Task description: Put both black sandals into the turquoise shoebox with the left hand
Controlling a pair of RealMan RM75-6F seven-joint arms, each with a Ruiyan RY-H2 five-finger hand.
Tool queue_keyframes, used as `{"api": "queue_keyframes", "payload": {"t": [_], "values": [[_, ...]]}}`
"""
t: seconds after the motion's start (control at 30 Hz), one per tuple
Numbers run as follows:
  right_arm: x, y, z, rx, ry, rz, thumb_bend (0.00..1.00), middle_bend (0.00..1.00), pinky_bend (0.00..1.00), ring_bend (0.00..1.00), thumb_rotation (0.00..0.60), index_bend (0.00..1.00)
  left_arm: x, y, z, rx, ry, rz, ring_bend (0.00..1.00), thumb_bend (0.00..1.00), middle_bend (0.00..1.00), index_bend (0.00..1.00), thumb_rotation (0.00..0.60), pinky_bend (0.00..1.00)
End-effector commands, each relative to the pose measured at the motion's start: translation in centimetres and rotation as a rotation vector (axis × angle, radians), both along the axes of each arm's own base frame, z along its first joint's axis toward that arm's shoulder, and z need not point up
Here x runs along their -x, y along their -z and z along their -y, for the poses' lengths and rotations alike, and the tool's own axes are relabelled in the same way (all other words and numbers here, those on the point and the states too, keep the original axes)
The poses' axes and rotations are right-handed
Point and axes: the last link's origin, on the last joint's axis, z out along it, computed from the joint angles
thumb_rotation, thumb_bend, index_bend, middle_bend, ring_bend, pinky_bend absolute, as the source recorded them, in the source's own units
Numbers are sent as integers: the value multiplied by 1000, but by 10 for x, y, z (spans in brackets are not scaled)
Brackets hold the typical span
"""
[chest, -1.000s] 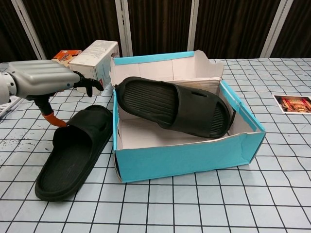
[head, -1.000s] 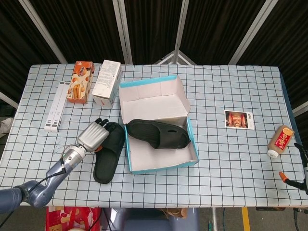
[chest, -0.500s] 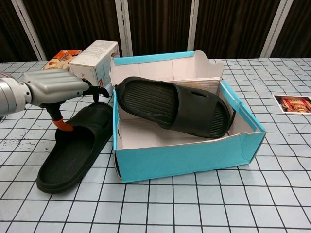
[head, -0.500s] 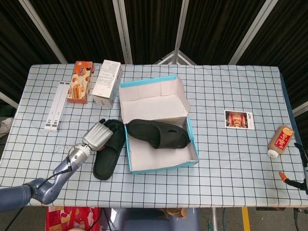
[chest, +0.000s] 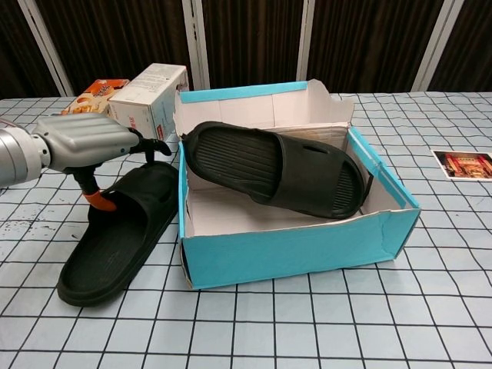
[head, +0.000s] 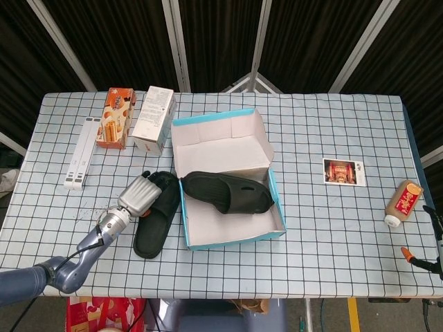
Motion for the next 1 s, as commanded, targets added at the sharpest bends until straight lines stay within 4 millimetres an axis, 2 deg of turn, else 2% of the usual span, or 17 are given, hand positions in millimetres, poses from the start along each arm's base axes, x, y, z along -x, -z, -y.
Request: {"api": "queue_keyframes", "payload": {"t": [0.03,0.27,0.63,0.77,1.0], "values": [[0,0,0,0,0,0,234,165,227,201,600,129,1,1,-1,-7,-9,1,161,268,198,107,600,217],[0,1,0,-6,3,1,233,165,227,201,600,129,1,9,-6,-7,-42,39,161,267,164,97,600,217],[1,0,0,-5,4,3,234,165,227,202,600,130,6,19,-9,-14,-38,19,161,267,246,160,600,217],[1,0,0,-5,5,3,233,165,227,202,600,129,5,20,-9,-17,-29,13,161,277,286,221,600,217],[1,1,0,-10,5,4,234,165,227,201,600,129,1,15,-10,-60,17,6,161,406,391,380,600,220]]}}
